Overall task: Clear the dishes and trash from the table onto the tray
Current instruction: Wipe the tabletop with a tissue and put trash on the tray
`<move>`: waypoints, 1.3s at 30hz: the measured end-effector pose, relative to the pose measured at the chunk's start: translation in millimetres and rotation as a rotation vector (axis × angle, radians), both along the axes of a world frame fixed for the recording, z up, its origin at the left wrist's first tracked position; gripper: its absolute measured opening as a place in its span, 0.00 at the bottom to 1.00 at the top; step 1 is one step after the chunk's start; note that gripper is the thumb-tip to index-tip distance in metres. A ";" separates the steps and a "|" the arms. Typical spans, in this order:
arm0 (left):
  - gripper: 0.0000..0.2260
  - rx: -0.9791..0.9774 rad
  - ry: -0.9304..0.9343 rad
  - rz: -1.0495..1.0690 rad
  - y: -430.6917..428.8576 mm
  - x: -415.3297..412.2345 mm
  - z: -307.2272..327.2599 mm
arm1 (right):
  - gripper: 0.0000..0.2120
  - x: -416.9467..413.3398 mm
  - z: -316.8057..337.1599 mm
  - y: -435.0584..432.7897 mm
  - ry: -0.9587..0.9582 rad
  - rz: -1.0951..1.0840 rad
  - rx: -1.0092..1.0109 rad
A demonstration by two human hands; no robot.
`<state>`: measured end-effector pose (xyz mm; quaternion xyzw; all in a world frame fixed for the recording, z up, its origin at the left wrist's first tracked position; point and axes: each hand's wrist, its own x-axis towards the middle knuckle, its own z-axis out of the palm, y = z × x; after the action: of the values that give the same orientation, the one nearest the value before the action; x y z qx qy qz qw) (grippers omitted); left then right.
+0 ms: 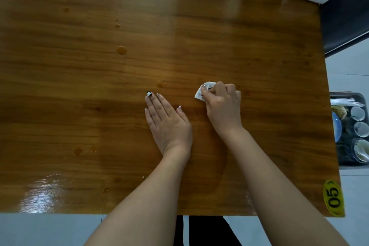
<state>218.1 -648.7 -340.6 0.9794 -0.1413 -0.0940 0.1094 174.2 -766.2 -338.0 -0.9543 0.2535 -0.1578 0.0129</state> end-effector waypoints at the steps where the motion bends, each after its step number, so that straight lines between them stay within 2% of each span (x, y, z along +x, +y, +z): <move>1: 0.31 -0.001 -0.001 0.000 -0.1 0.5 -0.9 | 0.12 7.0 -0.4 -2.6 -0.003 -0.016 0.012; 7: 0.30 0.002 -0.026 0.007 -0.7 0.1 -2.7 | 0.08 44.2 3.6 -21.2 0.006 -0.088 0.098; 13: 0.30 0.014 -0.023 0.007 -0.1 -0.6 -1.7 | 0.14 7.9 1.9 -10.3 0.075 -0.059 0.066; 17: 0.27 0.009 0.001 0.010 0.4 -1.5 -0.3 | 0.13 -14.8 3.2 -4.6 0.077 -0.003 0.005; 21: 0.27 0.009 -0.004 0.008 -0.5 -0.3 1.9 | 0.11 -11.6 11.4 -21.9 0.012 0.007 0.132; 24: 0.28 0.006 0.006 0.009 -0.8 0.7 2.0 | 0.10 3.3 17.4 -31.1 0.059 -0.042 0.224; 29: 0.28 0.021 0.011 0.000 0.3 0.2 3.5 | 0.11 16.0 10.5 -40.3 0.036 0.036 0.152; 35: 0.28 0.036 0.017 0.002 1.3 0.5 4.0 | 0.09 -1.4 18.6 -34.6 0.104 0.019 0.291; 39: 0.28 0.039 0.017 0.003 1.2 0.7 4.0 | 0.08 -28.6 15.6 -24.1 0.002 -0.003 0.307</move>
<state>218.8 -647.5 -336.6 0.9807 -0.1369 -0.1050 0.0918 145.6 -790.3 -322.4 -0.9408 0.2762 -0.1162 0.1584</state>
